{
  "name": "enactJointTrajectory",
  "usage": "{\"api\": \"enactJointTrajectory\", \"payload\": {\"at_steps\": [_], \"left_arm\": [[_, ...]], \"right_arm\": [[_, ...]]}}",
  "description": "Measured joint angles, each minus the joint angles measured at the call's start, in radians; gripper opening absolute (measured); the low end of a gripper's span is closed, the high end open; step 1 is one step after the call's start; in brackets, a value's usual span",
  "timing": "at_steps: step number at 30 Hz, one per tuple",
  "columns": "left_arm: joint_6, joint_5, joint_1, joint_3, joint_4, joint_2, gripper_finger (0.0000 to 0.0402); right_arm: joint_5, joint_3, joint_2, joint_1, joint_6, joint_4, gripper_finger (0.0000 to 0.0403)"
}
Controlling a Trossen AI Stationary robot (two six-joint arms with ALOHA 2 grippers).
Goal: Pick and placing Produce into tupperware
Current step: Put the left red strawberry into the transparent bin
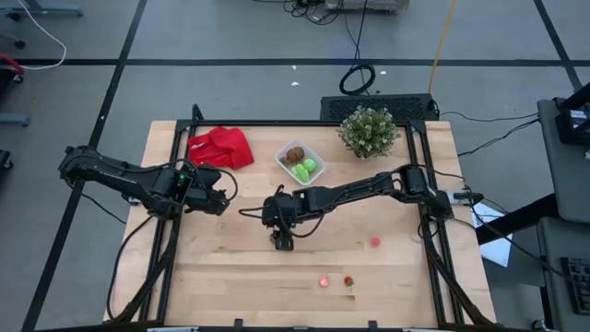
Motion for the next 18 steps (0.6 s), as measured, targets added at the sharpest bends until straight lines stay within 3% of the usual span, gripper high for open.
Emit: {"api": "enactJointTrajectory", "payload": {"at_steps": [18], "left_arm": [[0.008,0.000,0.001,0.000,0.002,0.000,0.0296]], "right_arm": [[-0.074,0.000,0.042,0.009,0.024,0.019,0.0205]]}}
